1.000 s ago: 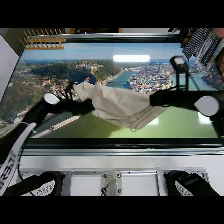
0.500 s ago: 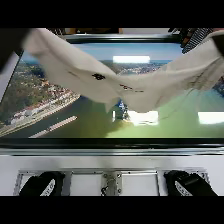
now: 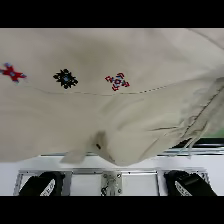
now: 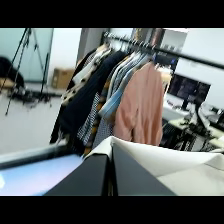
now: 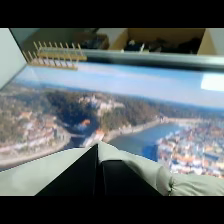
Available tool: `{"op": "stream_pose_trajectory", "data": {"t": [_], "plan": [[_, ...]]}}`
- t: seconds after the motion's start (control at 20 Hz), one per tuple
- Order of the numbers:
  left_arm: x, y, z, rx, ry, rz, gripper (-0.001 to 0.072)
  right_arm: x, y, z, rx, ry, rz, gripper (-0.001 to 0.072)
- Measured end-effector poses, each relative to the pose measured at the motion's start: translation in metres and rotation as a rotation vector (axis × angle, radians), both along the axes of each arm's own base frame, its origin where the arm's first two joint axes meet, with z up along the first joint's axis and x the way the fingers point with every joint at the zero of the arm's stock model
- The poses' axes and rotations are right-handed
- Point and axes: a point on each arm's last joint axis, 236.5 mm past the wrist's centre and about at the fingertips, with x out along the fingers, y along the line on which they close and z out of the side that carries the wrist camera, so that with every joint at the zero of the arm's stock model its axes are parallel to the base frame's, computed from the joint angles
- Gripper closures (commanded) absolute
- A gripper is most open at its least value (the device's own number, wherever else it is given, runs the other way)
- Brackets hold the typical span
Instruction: Fold the clothes and pants, and hang the long-sleeved shirts on hangers.
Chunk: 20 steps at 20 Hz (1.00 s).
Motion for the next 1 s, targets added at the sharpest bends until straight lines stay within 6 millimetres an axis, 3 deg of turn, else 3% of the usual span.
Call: {"op": "stream_pose_trajectory", "data": {"t": [0.1, 0.2, 0.35, 0.45, 0.55, 0.6, 0.7, 0.75, 0.8, 0.85, 0.9, 1.0], "plan": [[0.051, -0.002, -0.033, 0.050, 0.108, 0.018, 0.0699, 0.023, 0.009, -0.043, -0.034, 0.160, 0.006, 0.0698], [0.111, -0.005, -0.078, 0.092, 0.238, 0.033, 0.0699, 0.052, 0.017, -0.095, -0.089, 0.326, 0.014, 0.0697], [0.207, -0.009, -0.162, 0.112, 0.433, 0.054, 0.0699, 0.107, 0.026, -0.184, -0.201, 0.549, 0.021, 0.0698], [0.266, -0.009, -0.224, 0.101, 0.544, 0.082, 0.0698, 0.153, 0.022, -0.237, -0.255, 0.618, -0.019, 0.0697], [0.309, -0.010, -0.276, 0.078, 0.621, 0.098, 0.0698, 0.201, 0.014, -0.279, -0.267, 0.630, -0.075, 0.0697], [0.327, -0.011, -0.300, 0.072, 0.654, 0.105, 0.0633, 0.225, 0.010, -0.296, -0.256, 0.616, -0.103, 0.0696], [0.356, -0.011, -0.336, 0.066, 0.699, 0.111, 0.0158, 0.266, -0.003, -0.319, -0.214, 0.576, -0.173, 0.0687], [0.366, -0.009, -0.348, 0.064, 0.710, 0.116, 0.0132, 0.284, -0.012, -0.325, -0.182, 0.546, -0.214, 0.0650], [0.376, -0.007, -0.357, 0.061, 0.720, 0.117, 0.0132, 0.301, -0.020, -0.327, -0.141, 0.516, -0.255, 0.0423], [0.382, -0.005, -0.363, 0.062, 0.729, 0.116, 0.0132, 0.315, -0.030, -0.327, -0.097, 0.485, -0.293, 0.0150], [0.385, 0.000, -0.368, 0.065, 0.741, 0.116, 0.0133, 0.325, -0.038, -0.325, -0.062, 0.461, -0.320, 0.0048], [0.386, 0.016, -0.372, 0.065, 0.764, 0.127, 0.0161, 0.339, -0.060, -0.314, 0.010, 0.411, -0.377, 0.0057]]}}
